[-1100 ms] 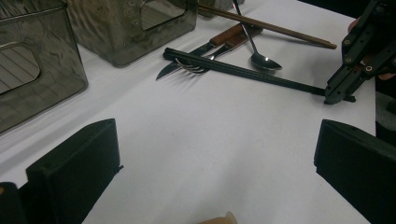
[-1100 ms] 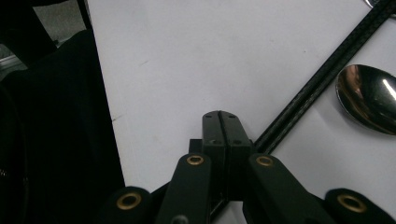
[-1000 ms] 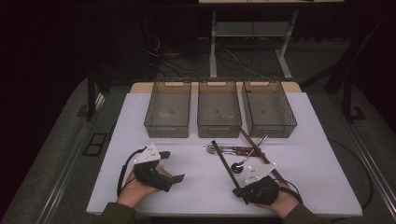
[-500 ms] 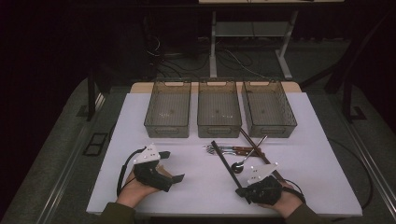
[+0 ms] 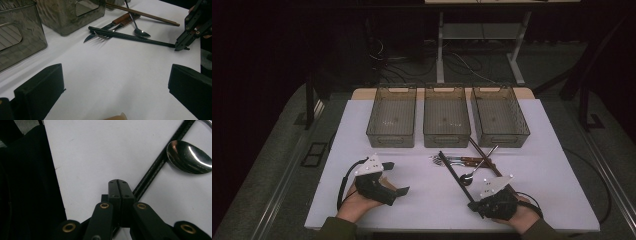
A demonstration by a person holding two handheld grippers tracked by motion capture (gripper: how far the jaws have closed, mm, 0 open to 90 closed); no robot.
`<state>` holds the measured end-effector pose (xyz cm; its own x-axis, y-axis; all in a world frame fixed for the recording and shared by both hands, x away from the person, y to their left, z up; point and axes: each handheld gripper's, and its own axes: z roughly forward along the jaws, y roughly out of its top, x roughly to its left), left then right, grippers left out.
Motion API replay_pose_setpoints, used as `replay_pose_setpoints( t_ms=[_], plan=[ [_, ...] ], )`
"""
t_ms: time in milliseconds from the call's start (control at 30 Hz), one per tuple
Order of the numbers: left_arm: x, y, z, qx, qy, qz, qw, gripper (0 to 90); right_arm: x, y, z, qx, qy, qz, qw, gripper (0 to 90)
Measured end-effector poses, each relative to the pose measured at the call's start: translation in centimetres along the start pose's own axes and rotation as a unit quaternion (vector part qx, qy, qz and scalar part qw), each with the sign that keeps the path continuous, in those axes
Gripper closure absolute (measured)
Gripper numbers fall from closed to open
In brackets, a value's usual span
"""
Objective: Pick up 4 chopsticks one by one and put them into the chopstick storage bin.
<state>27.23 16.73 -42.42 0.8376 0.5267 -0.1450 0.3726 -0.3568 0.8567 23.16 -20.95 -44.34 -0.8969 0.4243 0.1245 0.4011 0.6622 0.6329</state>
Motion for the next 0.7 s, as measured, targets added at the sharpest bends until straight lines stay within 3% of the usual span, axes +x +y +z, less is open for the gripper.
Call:
replay_pose_setpoints(
  t_ms=[500, 633, 700],
  plan=[
    [0.0, 0.0, 0.0, 0.001, 0.000, 0.000, 1.0000, 0.0, -0.2, -0.6, -1.0, 0.005, -0.008, 0.004, 0.9999, 89.4],
    [0.0, 0.0, 0.0, 0.001, -0.001, 0.000, 1.0000, 0.0, -0.3, -0.6, -1.1, 0.002, -0.008, 0.005, 1.0000, 89.4],
    [0.0, 0.0, 0.0, 0.001, 0.000, 0.000, 1.0000, 0.0, -0.4, -0.3, -1.3, -0.012, -0.001, 0.006, 0.9999, 89.3]
  ],
)
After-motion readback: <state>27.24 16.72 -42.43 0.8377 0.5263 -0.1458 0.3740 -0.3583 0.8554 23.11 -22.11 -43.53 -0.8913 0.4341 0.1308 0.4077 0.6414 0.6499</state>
